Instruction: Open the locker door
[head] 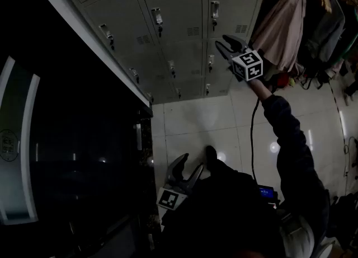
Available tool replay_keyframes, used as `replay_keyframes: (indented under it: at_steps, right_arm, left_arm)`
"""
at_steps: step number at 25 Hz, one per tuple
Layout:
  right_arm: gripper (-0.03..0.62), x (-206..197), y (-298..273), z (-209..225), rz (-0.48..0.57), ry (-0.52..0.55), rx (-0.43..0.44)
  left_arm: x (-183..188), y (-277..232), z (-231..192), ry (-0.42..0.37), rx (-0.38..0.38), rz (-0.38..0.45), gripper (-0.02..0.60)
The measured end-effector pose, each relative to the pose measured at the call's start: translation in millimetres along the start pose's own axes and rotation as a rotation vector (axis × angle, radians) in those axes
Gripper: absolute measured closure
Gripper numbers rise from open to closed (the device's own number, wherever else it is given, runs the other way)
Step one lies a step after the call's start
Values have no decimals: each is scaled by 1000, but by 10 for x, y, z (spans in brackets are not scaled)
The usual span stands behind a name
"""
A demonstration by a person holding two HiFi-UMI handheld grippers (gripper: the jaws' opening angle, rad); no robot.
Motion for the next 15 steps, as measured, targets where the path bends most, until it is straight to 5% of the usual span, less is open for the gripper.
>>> replay_keyframes:
  at_steps: [7, 15]
  right_arm:
    - [434, -505, -1434, 1299, -159, -16, -125]
    - [401, -712, -1887, 1450, -169, -83, -133]
  left_arm:
    - [221, -453, -333, 7, 126, 43, 328]
    - [200, -641, -421, 54, 171, 6, 331]
Point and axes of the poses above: the fingertips, and each gripper's own axes: y backward along the fingers, z to its right, x out of its top, the point moved 1 cm from there along y, backward along the fingers, and after that the axes turned 12 degrees about y, right-handed, at the moved point
